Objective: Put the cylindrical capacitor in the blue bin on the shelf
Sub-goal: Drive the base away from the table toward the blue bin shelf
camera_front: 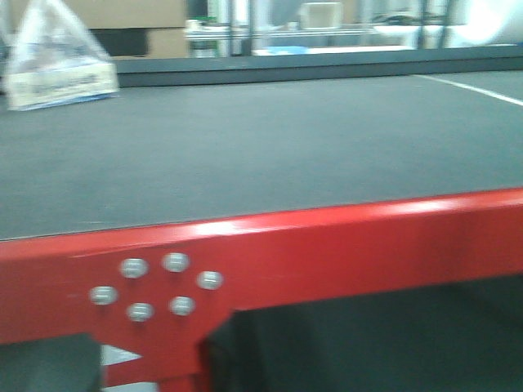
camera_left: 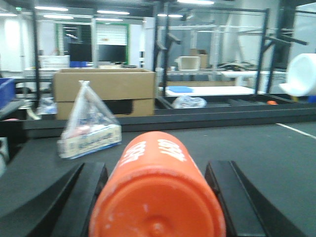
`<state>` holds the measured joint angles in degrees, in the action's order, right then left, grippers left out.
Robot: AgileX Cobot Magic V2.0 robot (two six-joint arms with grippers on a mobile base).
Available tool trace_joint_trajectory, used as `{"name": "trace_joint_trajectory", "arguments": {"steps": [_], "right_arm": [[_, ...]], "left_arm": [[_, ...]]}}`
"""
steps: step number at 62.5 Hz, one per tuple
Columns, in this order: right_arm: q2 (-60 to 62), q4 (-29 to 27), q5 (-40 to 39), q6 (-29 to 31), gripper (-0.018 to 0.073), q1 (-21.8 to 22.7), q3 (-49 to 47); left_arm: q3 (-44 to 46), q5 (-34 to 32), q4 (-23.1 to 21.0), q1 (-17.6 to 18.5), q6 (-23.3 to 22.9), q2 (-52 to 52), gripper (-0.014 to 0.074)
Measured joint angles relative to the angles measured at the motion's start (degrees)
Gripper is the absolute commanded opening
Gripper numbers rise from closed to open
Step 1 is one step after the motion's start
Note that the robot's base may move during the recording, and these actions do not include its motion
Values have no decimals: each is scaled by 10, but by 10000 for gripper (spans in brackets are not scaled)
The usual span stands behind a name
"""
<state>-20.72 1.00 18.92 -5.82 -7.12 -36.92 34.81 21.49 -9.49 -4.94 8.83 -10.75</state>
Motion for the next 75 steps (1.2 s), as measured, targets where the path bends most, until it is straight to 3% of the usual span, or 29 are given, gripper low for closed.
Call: {"name": "trace_joint_trajectory", "arguments": {"steps": [75], "right_arm": [[0,0,0,1,-168,0,0]], "left_arm": [[0,0,0,0,0,0,-111]]}}
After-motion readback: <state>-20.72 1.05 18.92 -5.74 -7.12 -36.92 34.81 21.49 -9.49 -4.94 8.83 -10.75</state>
